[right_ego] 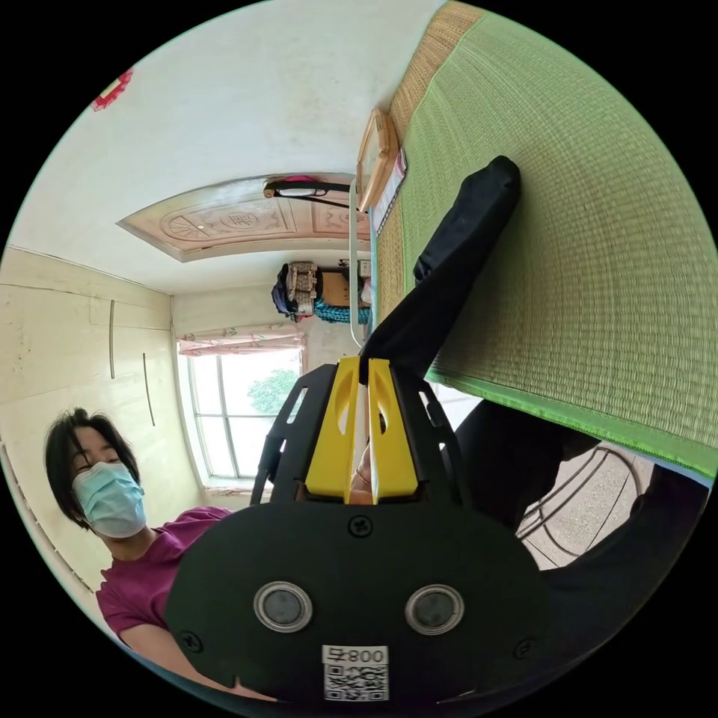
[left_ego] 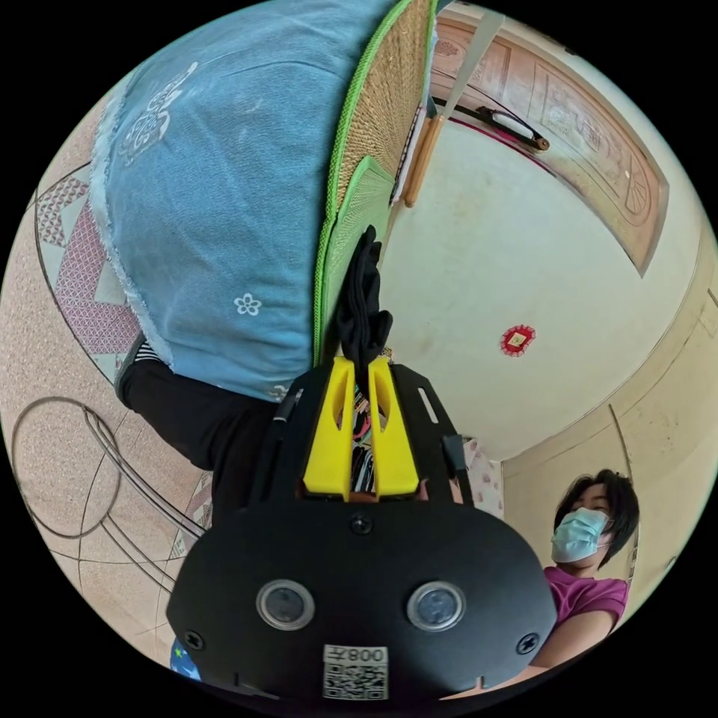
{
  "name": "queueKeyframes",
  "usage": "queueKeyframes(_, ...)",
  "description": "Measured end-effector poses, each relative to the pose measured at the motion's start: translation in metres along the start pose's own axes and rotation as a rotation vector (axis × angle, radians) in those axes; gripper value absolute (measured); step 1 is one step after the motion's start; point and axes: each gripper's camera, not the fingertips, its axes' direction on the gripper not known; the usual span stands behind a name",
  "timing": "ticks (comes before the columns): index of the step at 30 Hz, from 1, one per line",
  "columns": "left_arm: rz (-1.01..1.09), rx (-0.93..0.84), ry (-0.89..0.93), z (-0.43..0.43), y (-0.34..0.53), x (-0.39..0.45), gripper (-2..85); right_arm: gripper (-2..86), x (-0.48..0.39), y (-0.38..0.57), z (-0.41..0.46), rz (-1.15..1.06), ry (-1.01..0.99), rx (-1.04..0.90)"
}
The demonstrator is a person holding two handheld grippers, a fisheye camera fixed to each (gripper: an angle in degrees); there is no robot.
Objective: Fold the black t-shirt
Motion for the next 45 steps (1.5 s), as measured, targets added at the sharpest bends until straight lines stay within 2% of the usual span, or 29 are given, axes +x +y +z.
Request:
queueKeyframes(13,0.063,-0.126,-0.094,-0.011,0.047,0.013,2.6,1.7,0.069,0.083,-0.048,0.128,0.001,-0.014)
queueKeyframes(23,0.161,-0.179,-0.022,0.015,0.083,0.038,2.5,1.7,0.053,0.124,-0.086,0.012,-0.054,0.017)
queueKeyframes(35,0.344,-0.318,0.047,0.1,0.12,0.071,2.5,1.7,0.033,0.186,-0.16,-0.122,-0.155,0.142)
queueKeyframes(45,0.395,-0.432,0.09,0.187,0.148,0.051,2.5,1.6,0.019,0.236,-0.221,-0.229,-0.173,0.219)
